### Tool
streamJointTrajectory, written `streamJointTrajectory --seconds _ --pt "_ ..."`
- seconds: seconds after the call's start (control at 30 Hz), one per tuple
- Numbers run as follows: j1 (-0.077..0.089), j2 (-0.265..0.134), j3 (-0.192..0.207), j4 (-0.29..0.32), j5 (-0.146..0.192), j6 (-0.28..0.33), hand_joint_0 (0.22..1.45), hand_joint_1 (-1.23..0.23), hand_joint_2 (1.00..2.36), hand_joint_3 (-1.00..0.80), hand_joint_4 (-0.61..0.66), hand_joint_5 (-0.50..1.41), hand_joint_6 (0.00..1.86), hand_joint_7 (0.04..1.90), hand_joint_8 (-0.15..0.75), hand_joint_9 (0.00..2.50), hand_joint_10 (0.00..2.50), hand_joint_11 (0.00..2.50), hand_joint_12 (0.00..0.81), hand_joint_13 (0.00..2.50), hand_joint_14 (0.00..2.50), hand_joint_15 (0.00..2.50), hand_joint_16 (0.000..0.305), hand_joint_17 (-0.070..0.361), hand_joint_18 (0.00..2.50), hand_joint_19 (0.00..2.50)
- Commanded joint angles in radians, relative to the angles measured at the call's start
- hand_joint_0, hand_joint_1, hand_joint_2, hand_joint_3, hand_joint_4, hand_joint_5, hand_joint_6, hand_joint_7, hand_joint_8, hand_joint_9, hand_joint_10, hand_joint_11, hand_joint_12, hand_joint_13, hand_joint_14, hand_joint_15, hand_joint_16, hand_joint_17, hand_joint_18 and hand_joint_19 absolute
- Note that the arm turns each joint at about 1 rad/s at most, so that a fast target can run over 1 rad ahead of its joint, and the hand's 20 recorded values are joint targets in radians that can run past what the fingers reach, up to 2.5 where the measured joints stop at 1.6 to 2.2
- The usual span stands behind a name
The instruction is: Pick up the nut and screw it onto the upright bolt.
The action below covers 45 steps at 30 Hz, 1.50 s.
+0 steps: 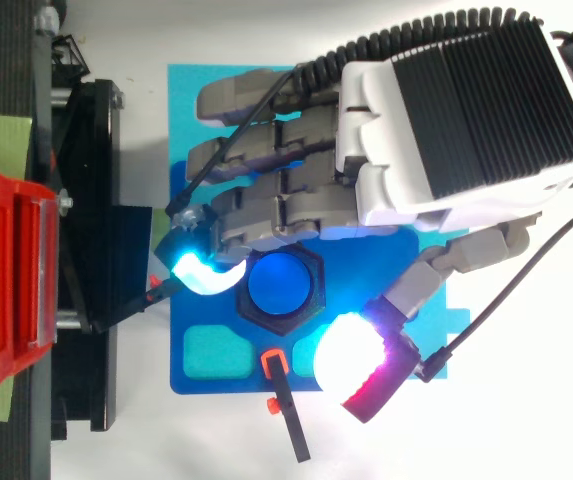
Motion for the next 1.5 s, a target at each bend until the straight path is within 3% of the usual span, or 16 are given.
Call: streamJointTrajectory --seconds 0.0,0.67,1.23,1.47 --pt "0.002 0.0 -0.004 0.002 0.0 -0.002 0.45 -0.29 1.0 -0.5 0.12 -0.14 0.5 0.61 0.215 0.61 0.0 0.0 0.344 0.4 0.0 0.0 0.042 0.094 0.11 0.09" --pt "0.003 0.002 -0.004 -0.024 0.0 0.0 0.47 -0.31 1.0 -0.5 0.16 -0.12 0.5 0.69 0.238 0.67 0.0 0.0 0.315 0.44 0.0 0.0 0.033 0.074 0.09 0.0" --pt "-0.006 0.0 -0.004 -0.046 -0.003 -0.002 0.48 -0.31 1.0 -0.5 0.21 -0.08 0.5 0.8 0.252 0.82 0.0 0.0 0.308 0.51 0.0 0.0 0.031 0.069 0.15 0.0" --pt "-0.007 0.0 -0.004 -0.046 -0.003 -0.002 0.49 -0.31 1.0 -0.5 0.25 -0.02 0.5 1.0 0.262 0.98 0.0 0.0 0.292 0.61 0.0 0.0 0.028 0.063 0.24 0.0"
